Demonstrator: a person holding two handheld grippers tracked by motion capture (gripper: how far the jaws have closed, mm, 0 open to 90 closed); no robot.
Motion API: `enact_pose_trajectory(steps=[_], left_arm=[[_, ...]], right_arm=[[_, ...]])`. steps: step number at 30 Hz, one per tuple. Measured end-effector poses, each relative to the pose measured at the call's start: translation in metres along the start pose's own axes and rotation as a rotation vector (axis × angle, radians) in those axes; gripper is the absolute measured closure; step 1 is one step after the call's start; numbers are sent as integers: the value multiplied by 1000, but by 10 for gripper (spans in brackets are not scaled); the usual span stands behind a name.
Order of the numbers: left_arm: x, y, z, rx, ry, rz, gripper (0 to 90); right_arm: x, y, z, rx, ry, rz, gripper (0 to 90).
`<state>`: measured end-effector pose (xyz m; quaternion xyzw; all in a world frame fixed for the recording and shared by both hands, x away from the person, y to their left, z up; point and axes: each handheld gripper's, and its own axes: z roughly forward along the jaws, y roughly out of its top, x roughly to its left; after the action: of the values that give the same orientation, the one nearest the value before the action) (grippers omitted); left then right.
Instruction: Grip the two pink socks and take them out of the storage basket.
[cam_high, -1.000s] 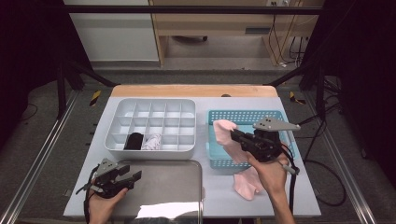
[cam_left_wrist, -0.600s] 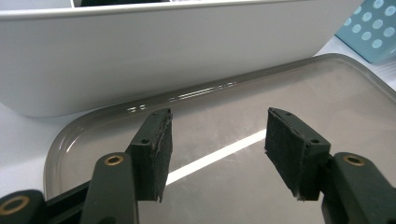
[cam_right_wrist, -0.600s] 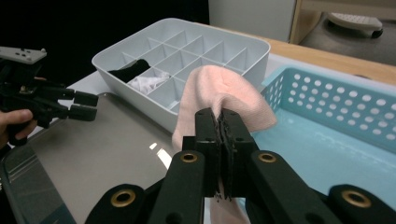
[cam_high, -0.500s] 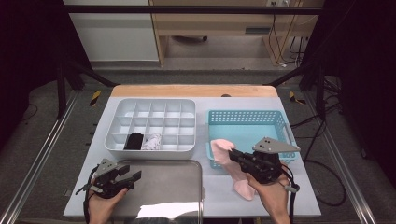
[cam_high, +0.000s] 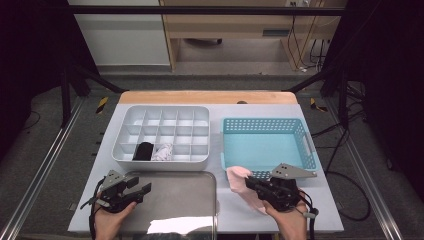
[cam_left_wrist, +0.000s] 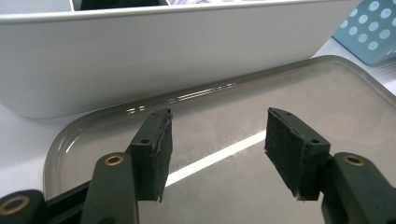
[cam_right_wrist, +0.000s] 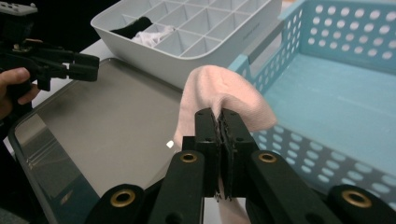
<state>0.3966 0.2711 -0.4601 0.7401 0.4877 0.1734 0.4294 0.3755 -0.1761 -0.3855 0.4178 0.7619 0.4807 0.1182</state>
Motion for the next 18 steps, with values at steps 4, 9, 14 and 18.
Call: enact_pose_trajectory(steps=[4,9,14,18], left_arm=[[-2,0,0,-1,-4,7,404],[-1,0,-1,-3,-5,7,404],[-2,0,-1,-2,-7,10,404],[-3,-1,1,5,-8,12,404]], right_arm=[[-1,-8,3,15,-2,11,870],[-9,-21,8,51,-14,64,869],[-22,-35,18,105,-53,101,867],[-34,-44,23,136,-94,120,857]])
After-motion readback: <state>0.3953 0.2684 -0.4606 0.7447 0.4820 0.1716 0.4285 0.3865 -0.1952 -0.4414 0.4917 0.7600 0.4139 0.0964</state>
